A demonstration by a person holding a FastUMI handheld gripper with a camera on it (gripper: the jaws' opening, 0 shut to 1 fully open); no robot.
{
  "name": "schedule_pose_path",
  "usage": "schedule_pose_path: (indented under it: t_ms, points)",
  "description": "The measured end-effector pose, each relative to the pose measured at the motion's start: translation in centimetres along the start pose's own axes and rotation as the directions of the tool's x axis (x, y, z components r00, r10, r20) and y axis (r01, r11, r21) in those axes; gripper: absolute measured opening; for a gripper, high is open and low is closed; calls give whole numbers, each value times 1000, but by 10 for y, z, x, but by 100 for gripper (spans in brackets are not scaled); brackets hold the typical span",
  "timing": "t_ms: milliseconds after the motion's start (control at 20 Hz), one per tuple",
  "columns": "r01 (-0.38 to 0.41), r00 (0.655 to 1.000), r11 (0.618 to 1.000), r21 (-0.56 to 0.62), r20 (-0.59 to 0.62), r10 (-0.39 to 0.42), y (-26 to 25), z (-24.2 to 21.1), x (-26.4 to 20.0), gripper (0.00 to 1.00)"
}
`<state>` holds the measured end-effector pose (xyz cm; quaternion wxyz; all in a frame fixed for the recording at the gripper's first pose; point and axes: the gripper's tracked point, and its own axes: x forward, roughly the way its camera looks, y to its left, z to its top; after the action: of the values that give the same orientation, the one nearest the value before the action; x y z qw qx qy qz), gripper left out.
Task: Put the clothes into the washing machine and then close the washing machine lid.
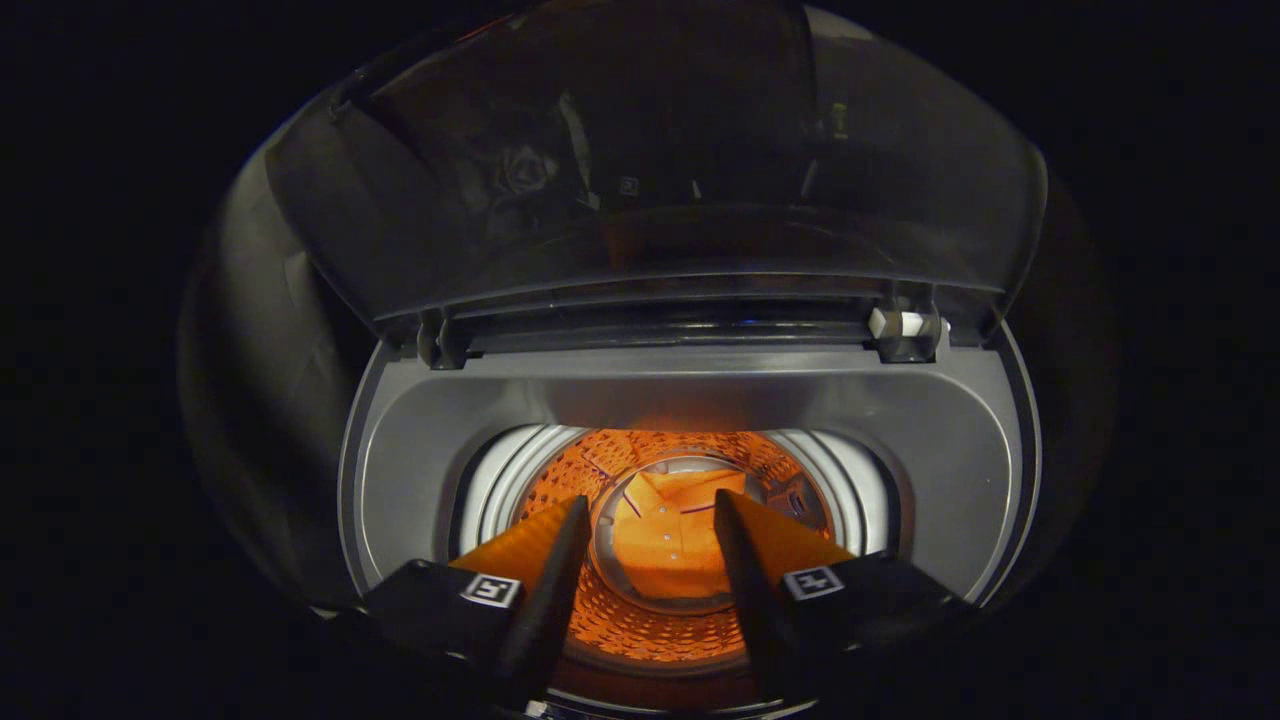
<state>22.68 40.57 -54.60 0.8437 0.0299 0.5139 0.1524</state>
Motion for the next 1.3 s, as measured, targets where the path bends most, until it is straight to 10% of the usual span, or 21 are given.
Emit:
schedule_pose_path:
  t_ms: [150, 1300]
  points:
    - [12, 1000, 1000, 11, 4, -12, -3, -1, -3, 95]
    - [-3, 934, 997, -81, 356, 32, 10, 102, -63, 99]
